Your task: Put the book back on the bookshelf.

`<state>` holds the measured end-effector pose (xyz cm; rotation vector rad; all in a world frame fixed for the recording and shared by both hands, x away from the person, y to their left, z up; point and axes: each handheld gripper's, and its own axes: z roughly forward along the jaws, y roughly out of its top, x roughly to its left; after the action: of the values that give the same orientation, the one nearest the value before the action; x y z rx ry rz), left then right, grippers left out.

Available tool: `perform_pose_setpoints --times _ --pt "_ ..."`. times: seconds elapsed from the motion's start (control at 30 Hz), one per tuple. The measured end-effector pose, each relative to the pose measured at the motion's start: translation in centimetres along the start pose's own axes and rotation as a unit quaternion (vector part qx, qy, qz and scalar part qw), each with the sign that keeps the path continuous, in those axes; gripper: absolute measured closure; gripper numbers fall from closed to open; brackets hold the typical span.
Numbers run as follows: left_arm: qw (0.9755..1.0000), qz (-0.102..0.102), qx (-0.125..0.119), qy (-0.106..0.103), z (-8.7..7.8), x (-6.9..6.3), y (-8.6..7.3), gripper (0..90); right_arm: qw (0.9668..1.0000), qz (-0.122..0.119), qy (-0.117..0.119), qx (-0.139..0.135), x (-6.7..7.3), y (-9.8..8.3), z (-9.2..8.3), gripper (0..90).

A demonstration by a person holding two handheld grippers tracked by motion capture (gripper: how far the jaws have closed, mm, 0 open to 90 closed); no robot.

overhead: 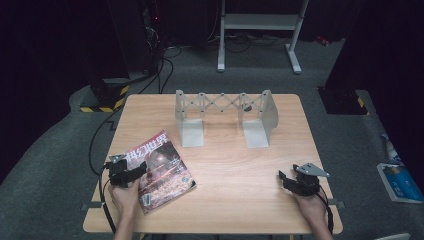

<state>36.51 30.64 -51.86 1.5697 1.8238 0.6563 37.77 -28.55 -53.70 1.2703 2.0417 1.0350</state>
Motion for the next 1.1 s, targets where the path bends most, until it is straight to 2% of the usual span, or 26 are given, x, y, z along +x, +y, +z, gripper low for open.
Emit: perform_pose_setpoints --times 0.37,0.57,1.1 --pt "0.9996 0.020 0.011 0.015 0.5 -0.2 -0.2 20.5 1.0000 0.001 0.000 0.000 0.0 0.0 0.0 33.7" --pt "0.9995 0.024 -0.005 0.018 0.6 -0.3 -0.6 20.6 1.0000 0.000 0.000 0.000 0.0 0.0 0.0 33.7" --pt "0.9992 0.033 -0.016 0.013 0.1 -0.4 -1.4 22.7 1.0000 0.000 -0.002 0.000 0.1 0.0 0.0 33.8"
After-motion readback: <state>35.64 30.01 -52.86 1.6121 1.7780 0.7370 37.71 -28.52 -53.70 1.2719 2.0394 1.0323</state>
